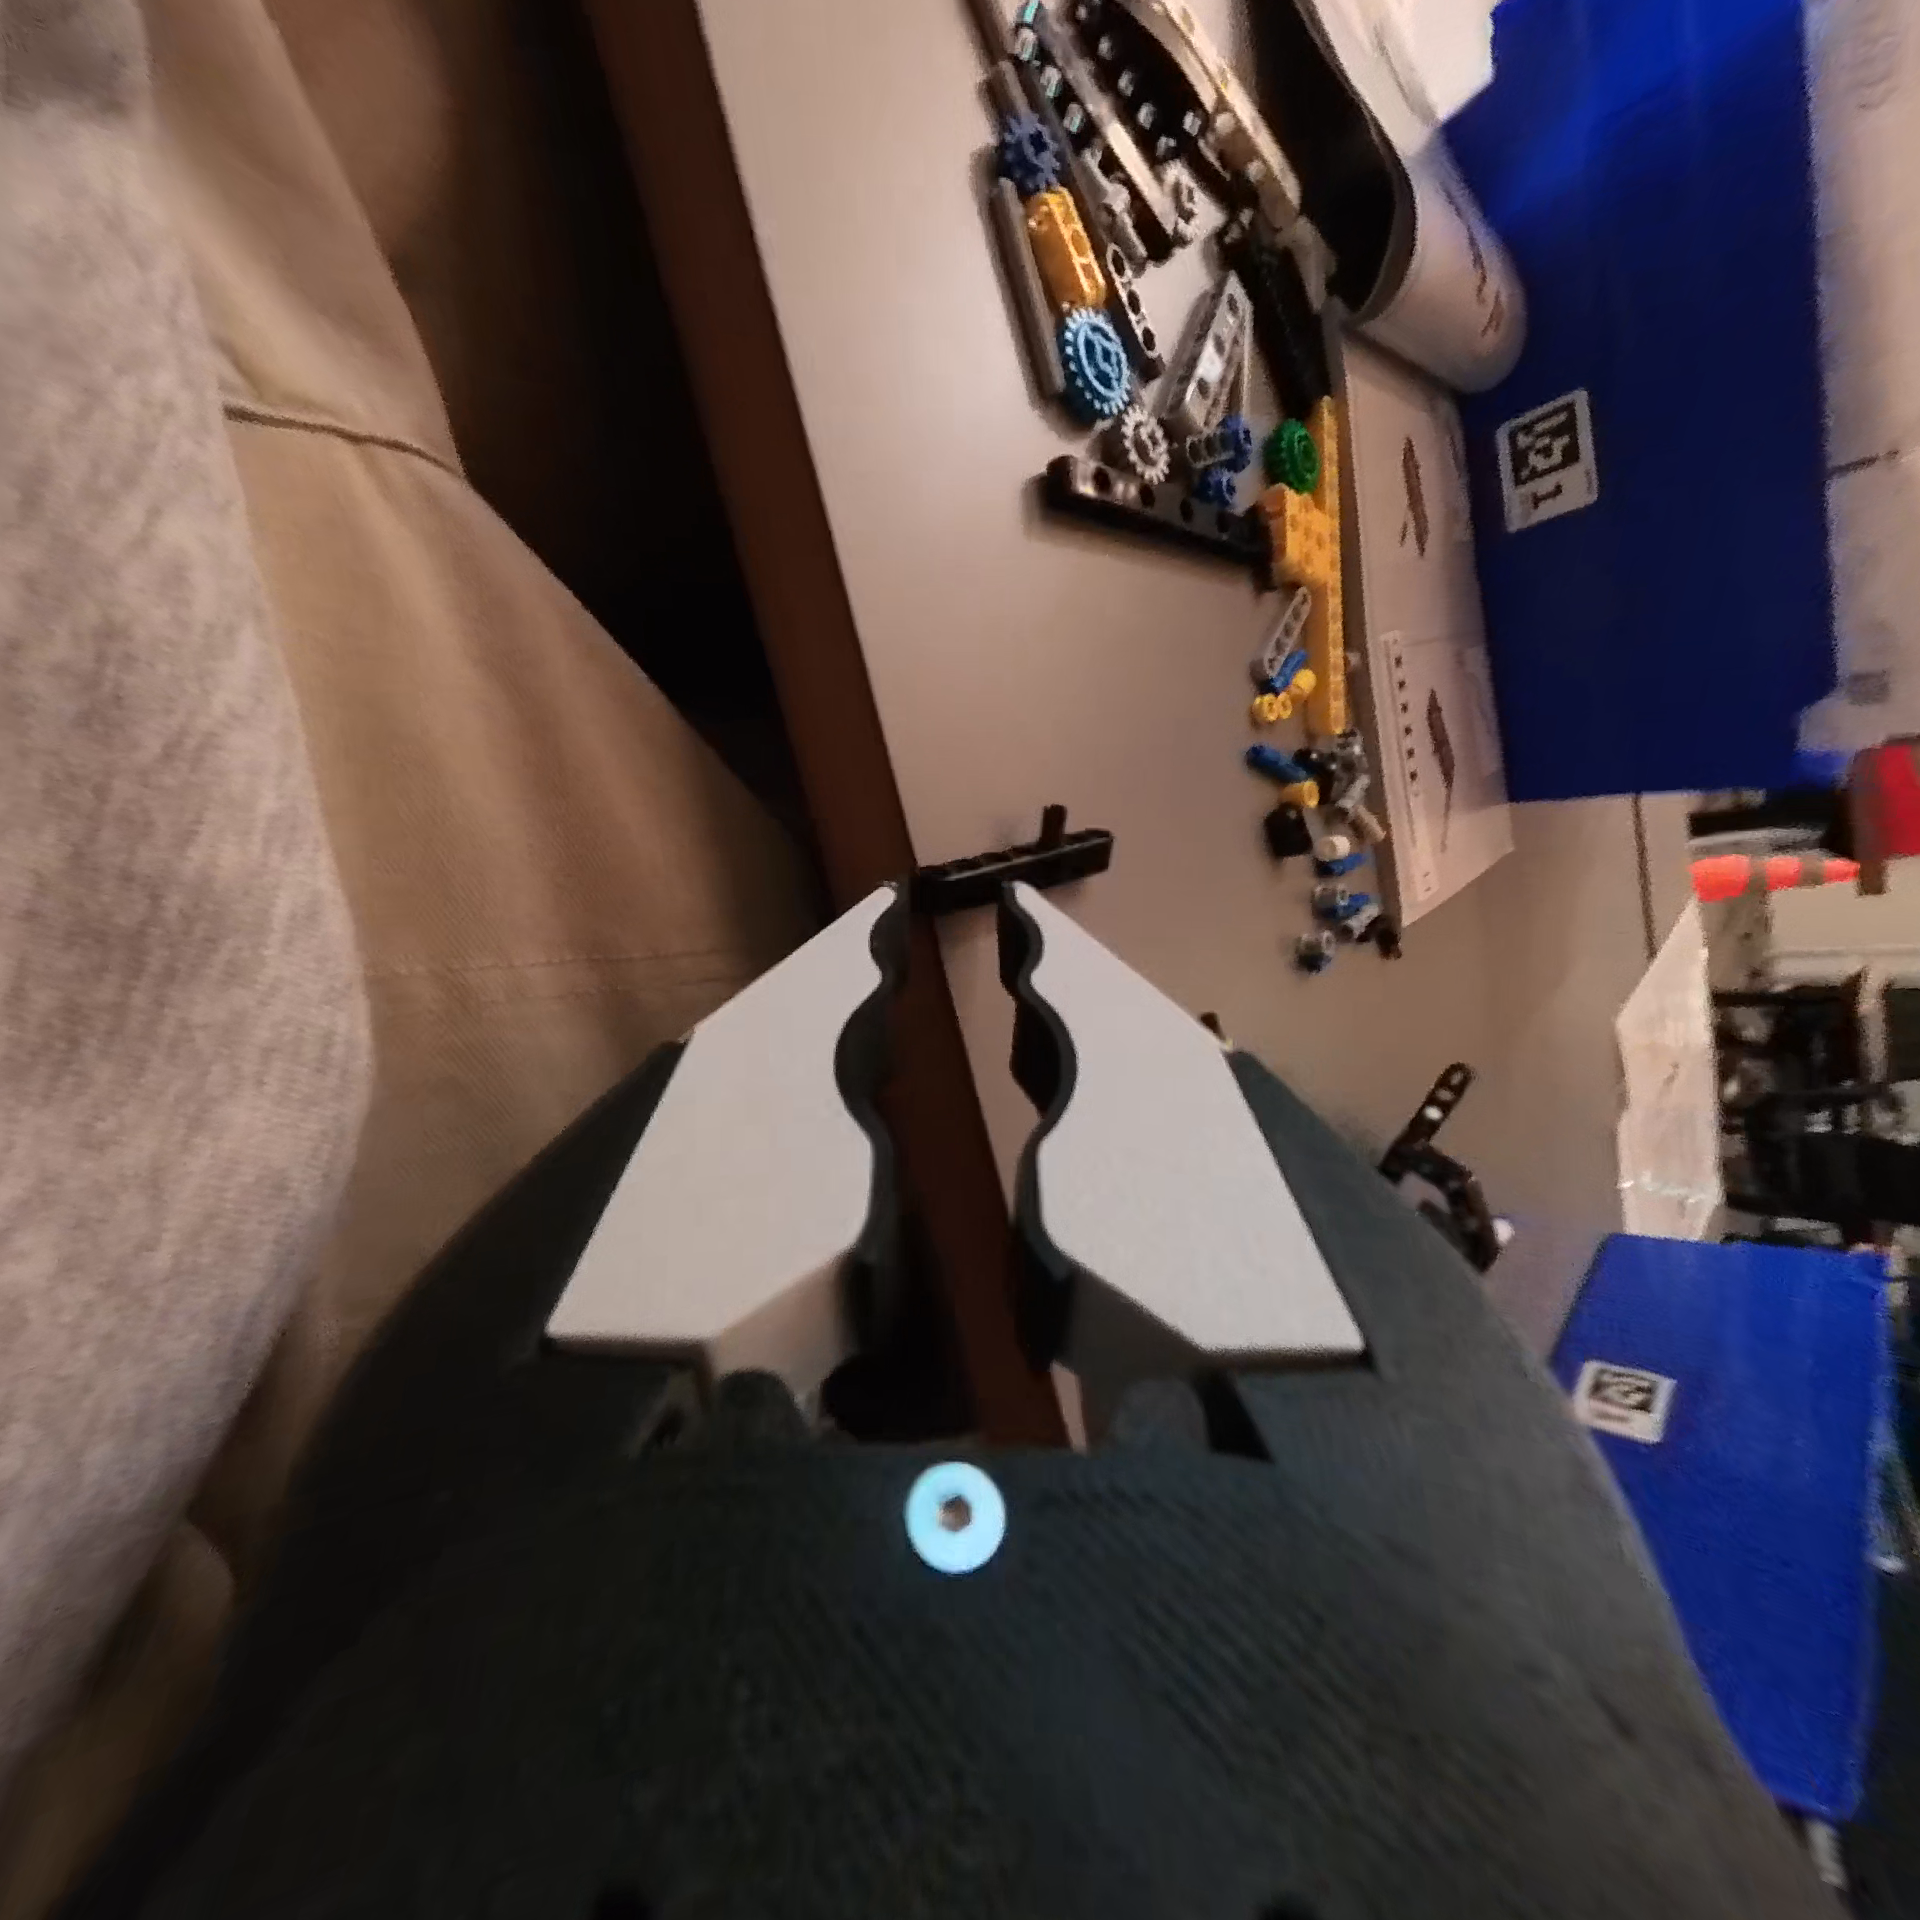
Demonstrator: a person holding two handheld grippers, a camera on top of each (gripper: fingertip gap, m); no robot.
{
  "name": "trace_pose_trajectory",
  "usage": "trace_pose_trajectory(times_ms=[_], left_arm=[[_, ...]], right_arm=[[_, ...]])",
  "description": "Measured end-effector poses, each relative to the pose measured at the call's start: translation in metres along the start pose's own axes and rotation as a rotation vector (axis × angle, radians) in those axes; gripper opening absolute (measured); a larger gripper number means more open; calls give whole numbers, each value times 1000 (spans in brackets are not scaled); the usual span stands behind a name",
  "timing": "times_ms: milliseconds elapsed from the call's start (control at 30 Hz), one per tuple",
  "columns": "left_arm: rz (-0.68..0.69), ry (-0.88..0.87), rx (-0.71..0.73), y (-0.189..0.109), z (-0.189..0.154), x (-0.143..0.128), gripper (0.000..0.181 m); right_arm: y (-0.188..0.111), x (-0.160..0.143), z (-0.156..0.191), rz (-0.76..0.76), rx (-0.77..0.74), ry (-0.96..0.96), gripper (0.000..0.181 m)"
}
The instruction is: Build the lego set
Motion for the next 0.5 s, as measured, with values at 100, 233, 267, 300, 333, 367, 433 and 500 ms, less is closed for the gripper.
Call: trace_pose_trajectory(times_ms=[100, 233, 267, 300, 333, 367, 433, 500], left_arm=[[0, -1, 0, 0, 0, 0, 5], [-1, -4, -2, 0, 0, 0, 5], [0, -4, -2, 0, 0, 0, 5], [0, -4, -3, 0, 0, 0, 5], [1, -5, -3, 0, 0, 0, 5], [1, -6, -3, 0, 0, 0, 5], [1, -8, -3, 0, 0, 0, 5], [0, -10, -3, 0, 1, 0, 5]], right_arm=[[-3, -4, -3, -15, 1, 107, 13], [-7, -15, -6, -36, 10, 307, 7], [-7, -18, -6, -42, 15, 362, 7], [-7, -20, -6, -51, 21, 416, 7], [-7, -22, -7, -64, 27, 468, 7], [-7, -24, -8, -76, 32, 517, 7], [-7, -27, -10, -95, 43, 601, 7], [-7, -30, -11, -112, 60, 666, 9]])
Point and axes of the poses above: each gripper's, where its closed fingertips meet, y out along the fingers, x out of its top, z = x × y across the jaws, the point moved 9 cm from there along -y, back along the fingers, and after that the axes turned 9 degrees about -y, right-handed, at the moved point
